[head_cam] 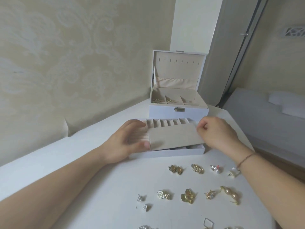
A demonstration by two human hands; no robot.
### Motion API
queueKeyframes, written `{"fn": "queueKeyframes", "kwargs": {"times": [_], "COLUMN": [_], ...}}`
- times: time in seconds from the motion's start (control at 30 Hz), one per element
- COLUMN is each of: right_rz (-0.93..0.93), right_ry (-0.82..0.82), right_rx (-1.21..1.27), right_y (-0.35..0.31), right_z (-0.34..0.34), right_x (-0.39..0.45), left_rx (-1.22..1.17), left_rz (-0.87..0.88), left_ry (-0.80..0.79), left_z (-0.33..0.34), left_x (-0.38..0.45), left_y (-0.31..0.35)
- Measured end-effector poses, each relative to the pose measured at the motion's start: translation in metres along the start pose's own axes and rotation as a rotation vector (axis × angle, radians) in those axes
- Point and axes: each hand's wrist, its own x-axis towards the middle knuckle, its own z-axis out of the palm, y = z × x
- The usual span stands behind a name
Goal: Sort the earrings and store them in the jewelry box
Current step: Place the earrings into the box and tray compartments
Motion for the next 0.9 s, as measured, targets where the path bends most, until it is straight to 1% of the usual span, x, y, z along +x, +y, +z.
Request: {"fn": "queueKeyframes", "kwargs": {"times": [0.03, 0.07, 0.1, 0.13, 0.17, 0.2, 0.23, 0.27, 0.37, 0.4, 0.47, 0.5, 0.53, 0.63, 0.67, 0.7, 0.77, 0.8, 0.83, 0.9], "right_rz": [0.025, 0.057, 0.09, 0.102, 0.091, 0.057, -0.011, -0.101, -0.387, -0.479, -0.619, -0.653, -0.67, -0.673, -0.678, -0.691, -0.678, -0.646, -0.613, -0.569], "right_ry": [0.004, -0.011, -0.072, -0.174, -0.285, -0.372, -0.429, -0.457, -0.534, -0.536, -0.428, -0.374, -0.357, -0.469, -0.469, -0.415, -0.264, -0.235, -0.244, -0.324], "right_rx": [0.15, 0.387, 0.666, 0.926, 1.12, 1.211, 1.182, 1.079, 0.675, 0.553, 0.36, 0.302, 0.264, 0.219, 0.241, 0.284, 0.37, 0.382, 0.365, 0.237], "right_y": [-0.005, -0.013, -0.025, -0.039, -0.053, -0.066, -0.076, -0.084, -0.097, -0.095, -0.09, -0.088, -0.086, -0.075, -0.07, -0.065, -0.05, -0.042, -0.034, -0.023], "right_z": [-0.008, -0.019, -0.03, -0.04, -0.044, -0.044, -0.036, -0.025, 0.01, 0.019, 0.03, 0.032, 0.032, 0.024, 0.018, 0.011, -0.005, -0.013, -0.019, -0.023], "right_x": [0.004, 0.006, 0.005, 0.002, -0.002, -0.007, -0.013, -0.02, -0.048, -0.053, -0.057, -0.057, -0.057, -0.057, -0.057, -0.057, -0.057, -0.058, -0.059, -0.065], "left_rx": [-0.123, -0.246, -0.349, -0.443, -0.546, -0.662, -0.775, -0.867, -1.042, -1.079, -1.077, -1.016, -0.902, -0.337, -0.156, 0.016, 0.319, 0.39, 0.425, 0.524], "left_rz": [-0.044, -0.088, -0.128, -0.161, -0.189, -0.216, -0.243, -0.268, -0.316, -0.34, -0.363, -0.364, -0.369, -0.407, -0.396, -0.367, -0.24, -0.16, -0.093, -0.016], "left_ry": [0.025, 0.065, 0.109, 0.147, 0.18, 0.209, 0.229, 0.244, 0.23, 0.21, 0.17, 0.165, 0.174, 0.145, 0.127, 0.121, 0.138, 0.133, 0.108, 0.034], "left_z": [-0.002, -0.004, -0.009, -0.015, -0.022, -0.029, -0.037, -0.044, -0.059, -0.064, -0.074, -0.077, -0.08, -0.08, -0.077, -0.071, -0.055, -0.045, -0.034, -0.011], "left_x": [0.0, 0.0, 0.001, 0.002, 0.003, 0.005, 0.006, 0.007, 0.006, 0.005, 0.002, 0.001, 0.001, 0.003, 0.004, 0.005, 0.005, 0.003, 0.002, -0.001], "left_y": [0.0, 0.0, 0.0, -0.001, -0.002, -0.003, -0.004, -0.005, -0.004, -0.004, -0.005, -0.005, -0.007, -0.006, -0.004, 0.001, 0.014, 0.02, 0.026, 0.033]}}
